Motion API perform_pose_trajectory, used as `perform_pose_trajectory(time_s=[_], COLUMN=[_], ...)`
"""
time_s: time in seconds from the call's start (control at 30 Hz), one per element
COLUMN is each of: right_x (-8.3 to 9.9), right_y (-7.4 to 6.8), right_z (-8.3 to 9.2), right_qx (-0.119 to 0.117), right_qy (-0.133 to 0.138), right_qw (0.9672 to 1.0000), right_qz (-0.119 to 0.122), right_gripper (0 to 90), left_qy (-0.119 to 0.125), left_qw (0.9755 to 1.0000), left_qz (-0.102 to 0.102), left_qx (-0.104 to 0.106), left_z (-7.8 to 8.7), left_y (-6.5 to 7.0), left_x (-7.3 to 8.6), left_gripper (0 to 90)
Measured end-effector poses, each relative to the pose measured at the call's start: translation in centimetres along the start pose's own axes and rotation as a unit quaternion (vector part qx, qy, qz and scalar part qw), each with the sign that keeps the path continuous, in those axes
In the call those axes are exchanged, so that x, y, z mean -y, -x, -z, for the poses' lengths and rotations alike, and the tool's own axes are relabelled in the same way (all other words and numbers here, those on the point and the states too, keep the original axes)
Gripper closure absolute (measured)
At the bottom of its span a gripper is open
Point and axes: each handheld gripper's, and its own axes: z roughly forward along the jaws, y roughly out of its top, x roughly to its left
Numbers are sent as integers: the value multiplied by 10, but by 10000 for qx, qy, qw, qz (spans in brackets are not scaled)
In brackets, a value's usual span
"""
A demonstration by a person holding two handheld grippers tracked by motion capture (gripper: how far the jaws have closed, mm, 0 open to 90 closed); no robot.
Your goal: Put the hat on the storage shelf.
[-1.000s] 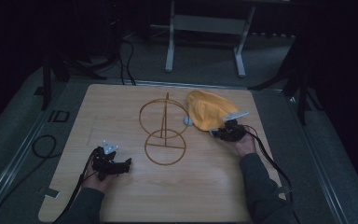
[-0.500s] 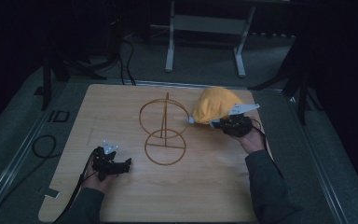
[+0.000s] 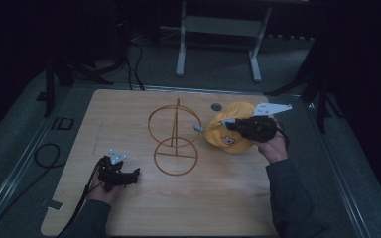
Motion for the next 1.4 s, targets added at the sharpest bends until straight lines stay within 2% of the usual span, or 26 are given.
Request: perform_pose_trajectory(time_s=[0.03,0.07,0.1,0.13,0.17,0.2,0.23,0.27,0.3,0.33,0.37,0.4,0.43,0.47,0.5,0.53,0.57,0.6,0.63,0.73,0.8,0.83,0.93,1.1,1.4], right_x=[-1,-1,4,4,14,14,28,28,43,43,54,54,60,60,64,64,64,64,64,63,57,56,51,44,37], right_y=[-1,-1,2,2,8,8,16,16,24,24,31,31,35,35,32,32,28,28,22,19,12,12,13,19,34], right_z=[5,5,7,7,5,5,2,2,3,3,9,9,16,16,23,23,29,29,36,39,46,46,44,39,34], right_qx=[-166,-166,-290,-290,-261,-261,-141,-141,-99,-99,-16,-16,290,290,594,594,694,694,650,589,637,658,821,1007,1022], right_qy=[136,136,224,224,159,159,7,7,56,56,183,183,74,74,-166,-166,-318,-318,-341,-317,-372,-425,-705,-1026,-1340], right_qw=[9995,9995,9981,9981,9969,9969,9952,9952,9921,9921,9885,9885,9881,9881,9891,9891,9901,9901,9920,9928,9944,9943,9925,9889,9850], right_qz=[-240,-240,-488,-488,-727,-727,-963,-963,-1245,-1245,-1502,-1502,-1511,-1511,-1338,-1338,-1181,-1181,-1031,-994,-762,-724,-560,-379,-362], right_gripper=[778,778,773,773,770,770,766,766,759,759,714,714,639,639,581,581,536,536,512,508,496,496,502,507,509], left_qy=[0,0,-1,-1,-2,-1,-3,-3,-8,-8,-9,-8,-7,-7,-7,-5,-3,-2,1,2,-2,0,1,-1,-2], left_qw=[10000,10000,10000,10000,10000,10000,10000,10000,10000,10000,10000,10000,10000,10000,10000,10000,10000,10000,10000,10000,10000,10000,10000,10000,10000], left_qz=[3,3,1,1,5,4,-2,-2,8,8,6,13,13,13,13,16,18,20,23,21,7,9,9,4,8], left_qx=[2,2,1,1,2,2,1,1,5,5,4,6,6,6,5,6,6,6,6,6,2,3,5,2,4], left_z=[0,0,0,0,0,0,0,0,0,0,0,0,0,0,0,0,0,0,0,0,0,0,0,0,0], left_y=[0,0,0,0,0,0,0,0,0,0,0,0,0,0,0,0,0,0,0,0,0,0,0,0,0], left_x=[0,0,0,0,0,0,0,0,0,0,0,0,0,0,0,0,0,0,0,0,0,0,0,0,0], left_gripper=[90,89,89,89,89,89,89,89,89,89,89,89,89,89,89,89,89,89,89,89,89,89,89,89,89])
